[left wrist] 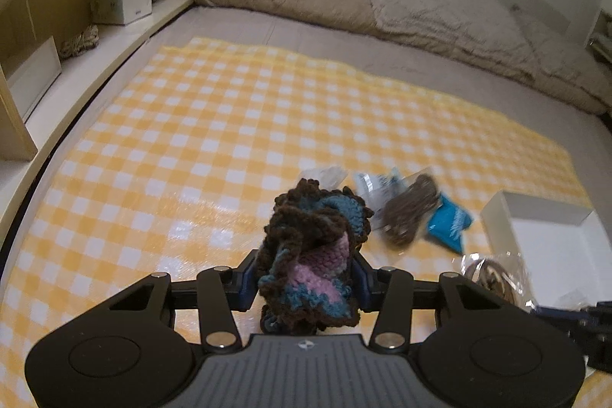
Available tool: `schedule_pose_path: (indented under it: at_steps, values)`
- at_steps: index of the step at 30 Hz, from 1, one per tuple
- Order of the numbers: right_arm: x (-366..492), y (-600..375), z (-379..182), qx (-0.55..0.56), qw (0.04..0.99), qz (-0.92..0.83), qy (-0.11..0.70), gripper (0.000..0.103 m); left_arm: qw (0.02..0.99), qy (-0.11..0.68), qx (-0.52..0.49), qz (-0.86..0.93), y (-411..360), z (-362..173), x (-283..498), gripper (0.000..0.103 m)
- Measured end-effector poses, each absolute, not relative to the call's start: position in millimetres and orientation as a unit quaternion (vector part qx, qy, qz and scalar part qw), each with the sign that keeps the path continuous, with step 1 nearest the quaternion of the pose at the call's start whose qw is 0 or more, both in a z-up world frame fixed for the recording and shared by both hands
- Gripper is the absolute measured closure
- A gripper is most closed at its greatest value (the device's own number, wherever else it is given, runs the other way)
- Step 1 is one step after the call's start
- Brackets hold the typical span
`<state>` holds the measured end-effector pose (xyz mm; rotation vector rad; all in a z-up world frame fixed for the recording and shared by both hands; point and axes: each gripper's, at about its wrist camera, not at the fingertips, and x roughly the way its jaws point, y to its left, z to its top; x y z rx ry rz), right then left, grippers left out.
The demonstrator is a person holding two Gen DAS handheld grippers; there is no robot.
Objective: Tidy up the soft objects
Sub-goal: 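Carry crocheted pouch in left tool while right tool carries cord bag to box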
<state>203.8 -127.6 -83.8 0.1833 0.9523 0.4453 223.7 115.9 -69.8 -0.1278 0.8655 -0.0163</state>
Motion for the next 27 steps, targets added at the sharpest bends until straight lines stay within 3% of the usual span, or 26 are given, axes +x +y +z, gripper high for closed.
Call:
schedule_pose_path:
  at_steps: [12, 27]
  values:
    - [194, -193, -47, 0.114, 0.902, 0.168, 0.382, 0.095, 0.919, 0.379, -0.081, -0.07, 67, -39, 208, 0.054]
    - [173, -303, -33, 0.116, 0.931, 0.073, 0.339, 0.095, 0.91, 0.378, -0.066, -0.159, -28, -39, 215, 0.054]
